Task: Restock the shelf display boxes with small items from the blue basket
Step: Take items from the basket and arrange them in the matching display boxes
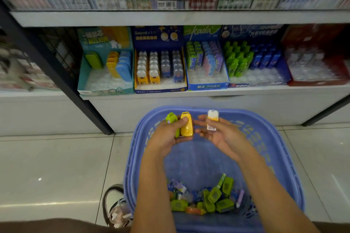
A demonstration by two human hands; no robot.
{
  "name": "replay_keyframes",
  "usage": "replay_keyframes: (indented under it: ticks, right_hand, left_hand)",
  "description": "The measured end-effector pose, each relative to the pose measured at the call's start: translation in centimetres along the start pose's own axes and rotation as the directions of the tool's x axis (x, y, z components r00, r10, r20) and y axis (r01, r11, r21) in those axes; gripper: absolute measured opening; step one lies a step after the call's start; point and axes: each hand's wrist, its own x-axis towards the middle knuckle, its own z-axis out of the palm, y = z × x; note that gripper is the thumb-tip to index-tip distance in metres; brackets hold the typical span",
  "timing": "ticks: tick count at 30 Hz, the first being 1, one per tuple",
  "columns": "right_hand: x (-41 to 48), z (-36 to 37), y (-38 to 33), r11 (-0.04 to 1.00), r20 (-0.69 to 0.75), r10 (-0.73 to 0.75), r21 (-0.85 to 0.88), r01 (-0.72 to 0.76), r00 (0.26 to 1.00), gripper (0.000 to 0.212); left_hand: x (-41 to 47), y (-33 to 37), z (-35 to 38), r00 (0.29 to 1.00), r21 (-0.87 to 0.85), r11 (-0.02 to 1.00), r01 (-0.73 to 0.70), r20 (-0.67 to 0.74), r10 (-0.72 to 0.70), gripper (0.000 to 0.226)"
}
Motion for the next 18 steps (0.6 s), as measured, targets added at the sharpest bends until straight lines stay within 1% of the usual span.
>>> replay_keyframes:
  ticks: [2,4,6,7,9,10,11,12,13,14,16,18]
  right_hand:
    - [-0.1,1.0,-1.1,0.993,-0.002,-0.043,0.11,0.043,0.999,0.022]
    - [-0.3,2.1,-2.2,0.982,0.048,-0.027,0.187,0.017,0.998,0.029]
    - [-0.1,3.1,-3.2,0.981,0.111,0.006,0.193,-0.027,0.994,0.042]
    - [0.2,3.7,-3.6,0.982,0.113,0.004,0.189,-0.025,0.994,0.042]
    - [1.0,5.1,-4.2,0.986,0.06,-0.036,0.163,0.026,0.998,0.031]
    - [1.6,5.7,-4.6,0.993,0.021,-0.084,0.089,0.081,0.996,0.024]
    - [2.2,6.4,-5.0,0.986,-0.008,-0.158,-0.058,0.157,0.987,0.017]
    - [3.0,7.0,-5.4,0.942,-0.01,-0.241,-0.244,0.232,0.97,0.012]
    - [3.7,7.7,-5.9,0.861,0.01,-0.316,-0.418,0.291,0.949,0.007]
    - [4.5,8.3,-6.5,0.769,0.03,-0.374,-0.549,0.328,0.927,0.005]
    - [6.3,9.4,-7.4,0.611,0.053,-0.459,-0.705,0.359,0.887,0.006]
    - [8.0,10.5,-7.8,0.451,0.115,-0.52,-0.804,0.387,0.846,0.014]
  left_hand:
    - [-1.1,1.5,-0.6,0.997,-0.081,0.995,-0.06,-0.058,0.055,0.012]
    - [-2.1,3.1,-1.2,0.992,-0.133,0.986,-0.102,-0.087,0.091,0.013]
    - [-2.8,4.2,-1.8,0.987,-0.181,0.974,-0.133,-0.112,0.114,0.014]
    - [-3.1,4.5,-2.1,0.984,-0.202,0.968,-0.145,-0.129,0.121,0.015]
    - [-3.4,4.9,-2.8,0.976,-0.237,0.957,-0.168,-0.174,0.128,0.021]
    - [-3.4,5.0,-3.1,0.972,-0.246,0.953,-0.177,-0.195,0.131,0.022]
    - [-3.4,5.1,-3.5,0.968,-0.245,0.951,-0.188,-0.212,0.137,0.021]
    - [-3.4,5.1,-3.8,0.963,-0.231,0.952,-0.198,-0.228,0.145,0.018]
    - [-3.3,5.1,-4.2,0.958,-0.212,0.955,-0.205,-0.243,0.152,0.014]
    - [-3.2,5.1,-4.5,0.953,-0.198,0.958,-0.208,-0.26,0.154,0.011]
    - [-3.1,5.0,-5.0,0.949,-0.201,0.958,-0.202,-0.283,0.141,0.009]
    - [-2.9,4.9,-5.5,0.948,-0.221,0.954,-0.202,-0.289,0.134,0.008]
